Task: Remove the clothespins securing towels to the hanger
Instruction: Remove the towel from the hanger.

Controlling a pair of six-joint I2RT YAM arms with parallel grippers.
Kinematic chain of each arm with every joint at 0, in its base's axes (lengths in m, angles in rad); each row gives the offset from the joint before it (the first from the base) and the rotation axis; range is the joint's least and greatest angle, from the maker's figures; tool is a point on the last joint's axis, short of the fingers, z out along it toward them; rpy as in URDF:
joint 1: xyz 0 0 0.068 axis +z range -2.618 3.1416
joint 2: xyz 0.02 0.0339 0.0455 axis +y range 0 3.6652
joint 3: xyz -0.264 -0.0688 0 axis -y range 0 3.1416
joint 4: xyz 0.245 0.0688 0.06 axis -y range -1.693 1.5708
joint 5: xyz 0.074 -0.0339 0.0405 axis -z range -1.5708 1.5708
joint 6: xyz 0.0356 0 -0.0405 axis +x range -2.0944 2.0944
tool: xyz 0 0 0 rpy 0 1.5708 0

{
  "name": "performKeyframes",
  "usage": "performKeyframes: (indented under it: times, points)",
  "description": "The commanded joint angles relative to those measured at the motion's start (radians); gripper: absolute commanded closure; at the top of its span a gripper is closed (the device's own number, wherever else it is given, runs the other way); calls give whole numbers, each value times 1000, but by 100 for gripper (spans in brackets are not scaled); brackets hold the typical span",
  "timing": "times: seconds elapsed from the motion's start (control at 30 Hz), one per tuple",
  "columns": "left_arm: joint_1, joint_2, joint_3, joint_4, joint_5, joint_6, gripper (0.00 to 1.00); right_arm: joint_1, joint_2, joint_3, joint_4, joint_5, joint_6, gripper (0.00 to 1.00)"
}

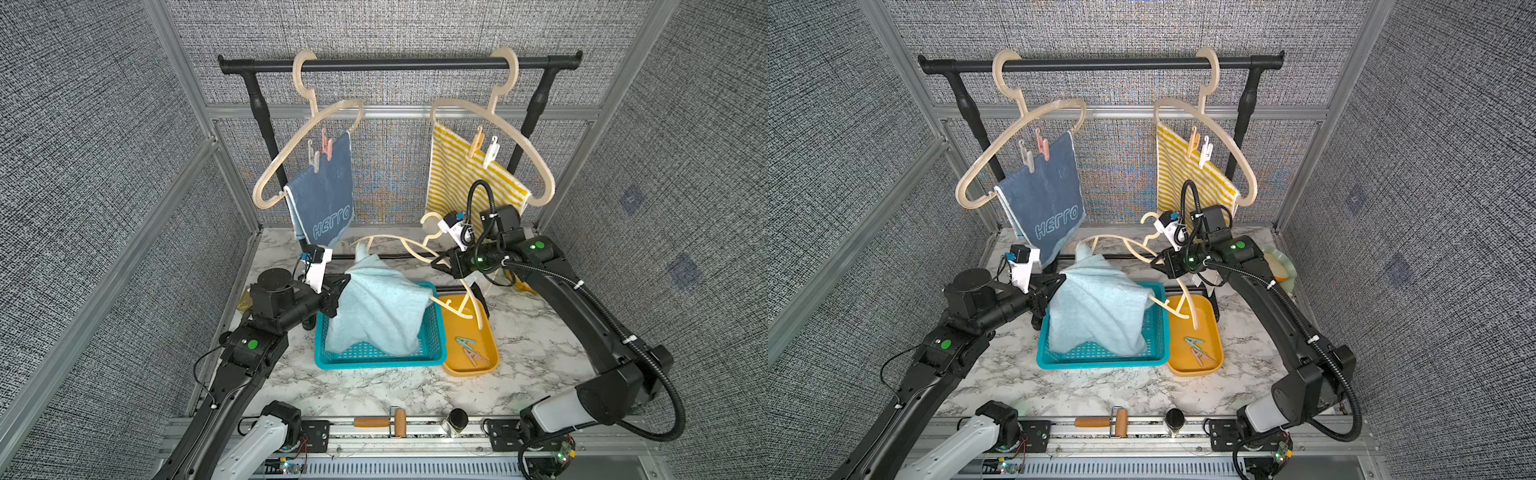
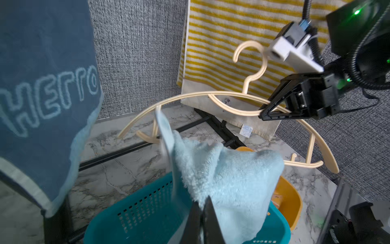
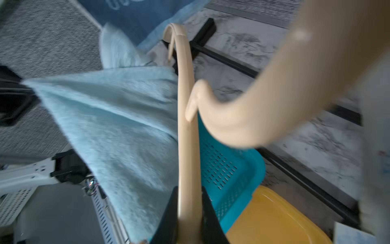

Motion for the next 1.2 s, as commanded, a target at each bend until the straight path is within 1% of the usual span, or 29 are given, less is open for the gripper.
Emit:
performKeyframes:
  times: [0.0,0.1,0.2,0.33,0.47,0.7,0.77,0.87,1.0,1.17]
  points:
    - [-1,-2,23,-7,-38,21,100,-3,-18,-7,-14,138,14,100]
    - [0,-1,37,-24,-52,31,100,-9,-35,-21,-6,129,17,100]
    - [0,14,37,-12,-8,23,100,-10,-49,-21,7,104,26,100]
    - [0,25,56,-14,-16,20,100,-10,-63,0,-9,132,20,100]
    - [0,18,94,-41,-58,28,100,-9,-92,24,-49,168,3,100]
    - [0,-5,232,-187,-179,91,100,-9,-150,47,-89,245,-10,100]
    - [-1,-9,261,-204,-192,91,100,-10,-155,51,-105,272,-13,100]
    - [-1,-2,276,-207,-177,78,100,-9,-163,45,-111,310,-18,100]
    - [-1,10,254,-166,-133,57,100,-9,-174,49,-106,315,-12,100]
    - [0,44,250,-150,-82,62,100,-12,-180,93,-118,323,-11,100]
